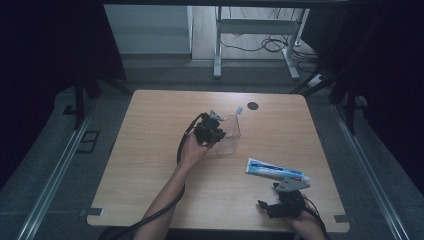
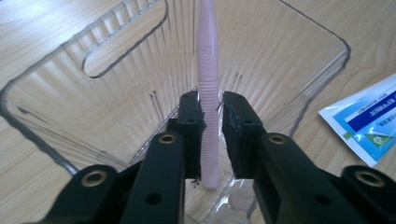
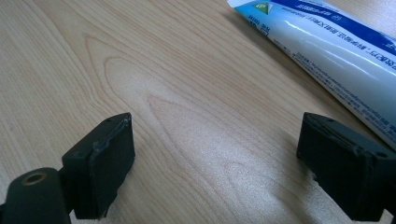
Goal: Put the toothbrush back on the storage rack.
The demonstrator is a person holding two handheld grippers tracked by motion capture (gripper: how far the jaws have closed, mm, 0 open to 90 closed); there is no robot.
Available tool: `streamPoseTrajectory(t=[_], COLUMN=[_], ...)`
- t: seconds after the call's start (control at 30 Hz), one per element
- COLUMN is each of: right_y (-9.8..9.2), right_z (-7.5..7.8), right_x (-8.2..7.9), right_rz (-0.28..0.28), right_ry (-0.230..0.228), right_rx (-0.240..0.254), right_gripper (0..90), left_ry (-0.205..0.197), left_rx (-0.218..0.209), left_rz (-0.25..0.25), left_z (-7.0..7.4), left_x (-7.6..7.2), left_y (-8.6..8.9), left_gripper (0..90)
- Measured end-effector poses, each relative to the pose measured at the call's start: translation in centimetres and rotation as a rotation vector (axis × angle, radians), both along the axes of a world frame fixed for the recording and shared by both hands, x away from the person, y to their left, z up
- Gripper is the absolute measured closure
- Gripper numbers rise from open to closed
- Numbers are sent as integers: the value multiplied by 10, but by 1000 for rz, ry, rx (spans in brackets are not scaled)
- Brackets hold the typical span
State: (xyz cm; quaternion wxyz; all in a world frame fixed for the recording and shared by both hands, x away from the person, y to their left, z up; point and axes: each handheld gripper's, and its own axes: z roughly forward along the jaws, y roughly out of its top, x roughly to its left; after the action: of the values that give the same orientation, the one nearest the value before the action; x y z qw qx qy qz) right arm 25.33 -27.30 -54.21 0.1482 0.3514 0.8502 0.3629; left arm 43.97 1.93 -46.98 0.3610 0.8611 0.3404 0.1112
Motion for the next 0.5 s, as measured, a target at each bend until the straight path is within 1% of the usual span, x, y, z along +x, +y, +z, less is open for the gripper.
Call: streamPoseTrajectory(t=[0.13,0.17,0.23,0.27,0.33,0.37,0.43,0.5], right_y=[0,0,0,0,0,0,0,0], right_z=[0,0,0,0,0,0,0,0], right_x=[0,0,0,0,0,0,0,0], right_rz=[0,0,0,0,0,1,0,0], right_ry=[0,0,0,0,1,0,0,-1], right_rx=[0,0,1,1,1,0,0,-1], right_gripper=[109,109,109,109,109,109,109,109], left_ry=[-2,-2,-3,-6,-13,-18,-23,-23], left_rx=[5,-1,1,-7,-9,-16,-22,-27], left_rz=[-6,-1,-4,-2,1,4,8,-3], left_z=[0,0,1,3,4,7,11,14], left_x=[-1,-2,-2,-3,-3,-5,-6,-7], left_y=[-1,-1,-1,0,0,1,2,3], left_gripper=[712,699,663,629,614,569,532,508])
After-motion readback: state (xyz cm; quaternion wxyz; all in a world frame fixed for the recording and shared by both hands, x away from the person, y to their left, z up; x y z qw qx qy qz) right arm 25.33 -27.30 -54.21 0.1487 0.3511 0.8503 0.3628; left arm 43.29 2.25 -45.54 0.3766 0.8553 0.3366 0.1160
